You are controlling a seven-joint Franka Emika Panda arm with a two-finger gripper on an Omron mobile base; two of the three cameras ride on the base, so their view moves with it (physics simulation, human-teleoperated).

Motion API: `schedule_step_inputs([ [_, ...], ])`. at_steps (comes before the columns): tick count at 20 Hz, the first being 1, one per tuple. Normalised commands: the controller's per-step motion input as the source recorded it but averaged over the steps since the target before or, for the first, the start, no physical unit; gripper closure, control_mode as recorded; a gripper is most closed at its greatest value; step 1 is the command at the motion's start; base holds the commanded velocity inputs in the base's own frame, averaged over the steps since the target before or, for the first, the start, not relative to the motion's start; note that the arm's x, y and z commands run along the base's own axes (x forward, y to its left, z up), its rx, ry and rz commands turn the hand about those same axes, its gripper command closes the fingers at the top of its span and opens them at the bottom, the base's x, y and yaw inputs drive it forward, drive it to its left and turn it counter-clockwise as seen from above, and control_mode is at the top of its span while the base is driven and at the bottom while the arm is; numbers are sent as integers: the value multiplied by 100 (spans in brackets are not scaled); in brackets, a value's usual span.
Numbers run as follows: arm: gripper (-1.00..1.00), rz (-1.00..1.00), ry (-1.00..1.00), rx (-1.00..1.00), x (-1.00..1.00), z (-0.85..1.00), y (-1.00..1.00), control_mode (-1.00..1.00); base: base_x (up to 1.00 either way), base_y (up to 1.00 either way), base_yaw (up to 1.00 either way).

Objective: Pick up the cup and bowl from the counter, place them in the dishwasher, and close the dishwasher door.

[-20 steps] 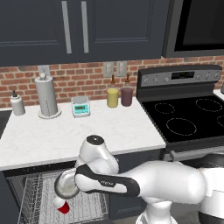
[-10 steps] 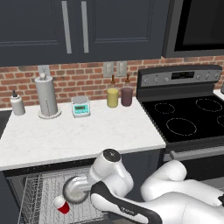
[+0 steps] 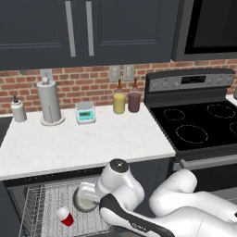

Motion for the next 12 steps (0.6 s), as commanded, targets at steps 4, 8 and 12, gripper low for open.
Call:
schedule_step_inputs([
  [4,100,-36,18,0,0,0,-12,-100,0,0,0],
  [8,100,-20,17,0,0,0,0,-100,0,0,0],
  [12,100,-5,6,0,0,0,-3,-100,0,0,0],
])
